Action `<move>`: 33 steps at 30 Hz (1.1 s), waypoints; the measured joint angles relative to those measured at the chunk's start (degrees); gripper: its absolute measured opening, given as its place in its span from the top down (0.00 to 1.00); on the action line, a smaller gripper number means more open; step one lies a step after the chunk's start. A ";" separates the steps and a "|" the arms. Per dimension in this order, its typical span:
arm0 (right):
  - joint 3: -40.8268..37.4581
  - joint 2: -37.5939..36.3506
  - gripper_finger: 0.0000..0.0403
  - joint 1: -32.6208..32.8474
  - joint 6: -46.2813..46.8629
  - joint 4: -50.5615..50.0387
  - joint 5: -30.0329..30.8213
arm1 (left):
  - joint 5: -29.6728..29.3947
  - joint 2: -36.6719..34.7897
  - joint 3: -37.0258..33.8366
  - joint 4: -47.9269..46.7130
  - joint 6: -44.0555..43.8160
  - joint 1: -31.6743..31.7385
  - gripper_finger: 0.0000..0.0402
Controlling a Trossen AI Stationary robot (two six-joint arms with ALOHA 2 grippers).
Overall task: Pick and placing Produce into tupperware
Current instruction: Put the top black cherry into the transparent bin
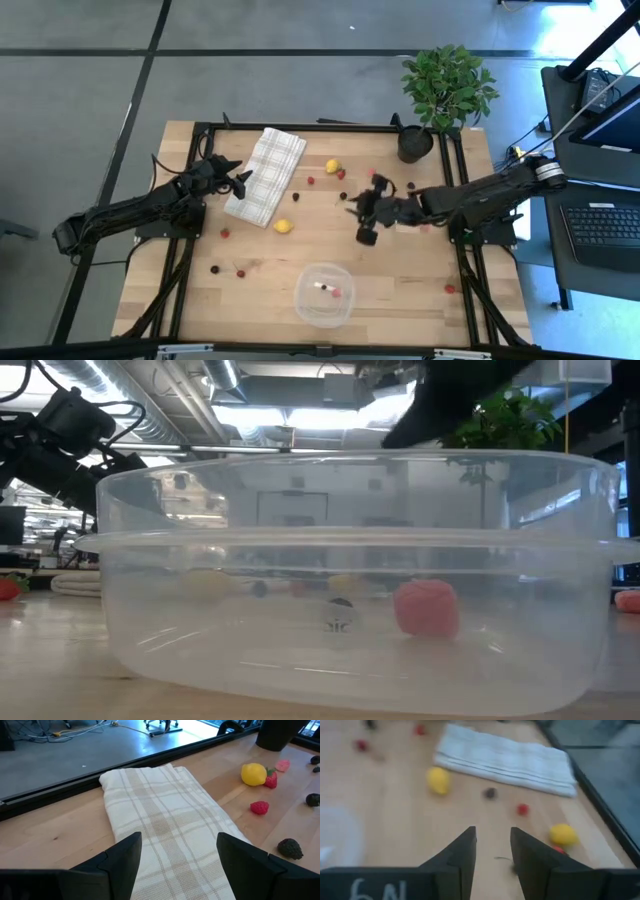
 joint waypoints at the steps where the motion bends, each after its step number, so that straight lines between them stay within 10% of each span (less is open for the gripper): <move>1: -1.74 -0.16 0.69 -1.36 0.02 2.06 0.03 | 0.00 0.00 -0.01 0.00 0.14 0.00 0.38; 18: -12.53 2.93 0.68 -15.06 -3.87 19.52 -4.37 | 0.00 0.00 -0.02 0.03 2.91 0.00 0.38; 33: -12.53 3.99 0.29 -15.62 -1.57 23.60 -5.53 | -0.02 0.00 -0.02 0.02 2.91 0.00 0.38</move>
